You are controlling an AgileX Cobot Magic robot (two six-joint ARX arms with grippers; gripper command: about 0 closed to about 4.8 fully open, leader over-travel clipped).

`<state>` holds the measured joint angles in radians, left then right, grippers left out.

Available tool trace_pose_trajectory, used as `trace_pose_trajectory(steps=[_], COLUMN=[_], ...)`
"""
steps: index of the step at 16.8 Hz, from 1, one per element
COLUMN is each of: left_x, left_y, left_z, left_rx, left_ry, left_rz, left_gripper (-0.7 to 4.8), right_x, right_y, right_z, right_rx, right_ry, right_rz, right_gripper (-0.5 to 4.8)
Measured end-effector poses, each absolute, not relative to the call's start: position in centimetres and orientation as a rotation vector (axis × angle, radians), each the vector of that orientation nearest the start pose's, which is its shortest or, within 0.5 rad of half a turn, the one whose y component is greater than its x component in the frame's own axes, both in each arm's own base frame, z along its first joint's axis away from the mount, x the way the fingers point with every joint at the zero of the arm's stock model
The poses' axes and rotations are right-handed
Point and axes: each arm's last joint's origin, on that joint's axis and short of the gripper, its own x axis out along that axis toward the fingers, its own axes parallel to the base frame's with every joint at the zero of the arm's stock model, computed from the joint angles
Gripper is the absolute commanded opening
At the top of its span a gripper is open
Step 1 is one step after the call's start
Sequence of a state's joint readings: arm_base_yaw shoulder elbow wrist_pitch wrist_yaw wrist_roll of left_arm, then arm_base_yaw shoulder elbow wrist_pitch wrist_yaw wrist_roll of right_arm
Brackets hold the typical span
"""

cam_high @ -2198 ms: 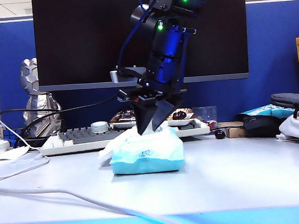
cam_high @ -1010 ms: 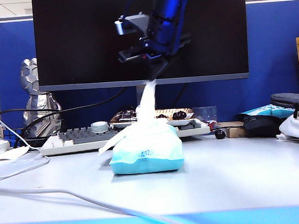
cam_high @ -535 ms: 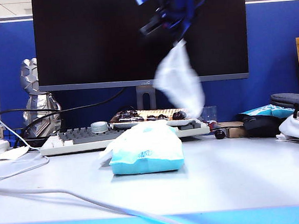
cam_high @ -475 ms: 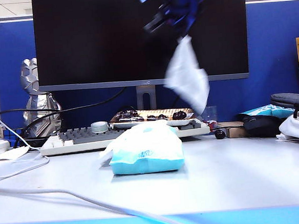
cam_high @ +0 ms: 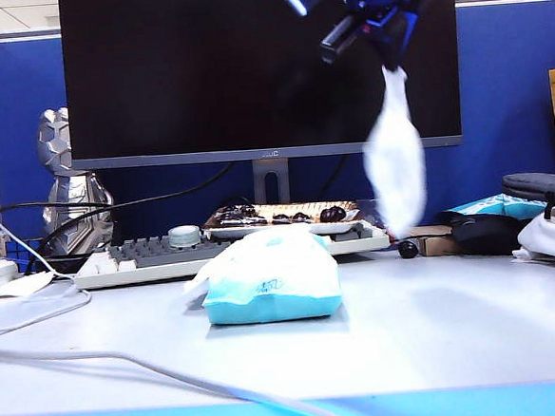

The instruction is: Pull out a wet wipe from the sky blue wet wipes packet and place it on the table.

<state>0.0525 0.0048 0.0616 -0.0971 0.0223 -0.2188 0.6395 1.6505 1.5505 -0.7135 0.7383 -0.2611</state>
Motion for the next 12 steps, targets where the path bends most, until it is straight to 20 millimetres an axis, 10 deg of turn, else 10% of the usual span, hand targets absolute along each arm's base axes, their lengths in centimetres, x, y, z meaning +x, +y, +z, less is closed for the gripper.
trace_pose_trajectory(steps=[6, 8, 10, 12], left_x=[9.4, 9.4, 9.4, 9.4], left_y=[0.4, 0.4, 0.4, 0.4], left_z=[17.5, 17.5, 17.5, 17.5], left_rx=[-0.220, -0.220, -0.220, -0.220], left_ry=[0.037, 0.037, 0.037, 0.036], left_rz=[0.034, 0.034, 0.034, 0.034], left_gripper=[-0.01, -0.01, -0.01, -0.01], right_x=[28.9, 28.8, 29.0, 29.2], right_y=[18.0, 18.0, 18.2, 18.3], right_z=[32.3, 31.9, 31.5, 31.7], right_rx=[-0.669, -0.622, -0.612, -0.584], right_ry=[0.848, 0.901, 0.919, 0.891], right_rz=[0.105, 0.174, 0.199, 0.173], right_gripper=[0.12, 1.67, 4.79, 4.79])
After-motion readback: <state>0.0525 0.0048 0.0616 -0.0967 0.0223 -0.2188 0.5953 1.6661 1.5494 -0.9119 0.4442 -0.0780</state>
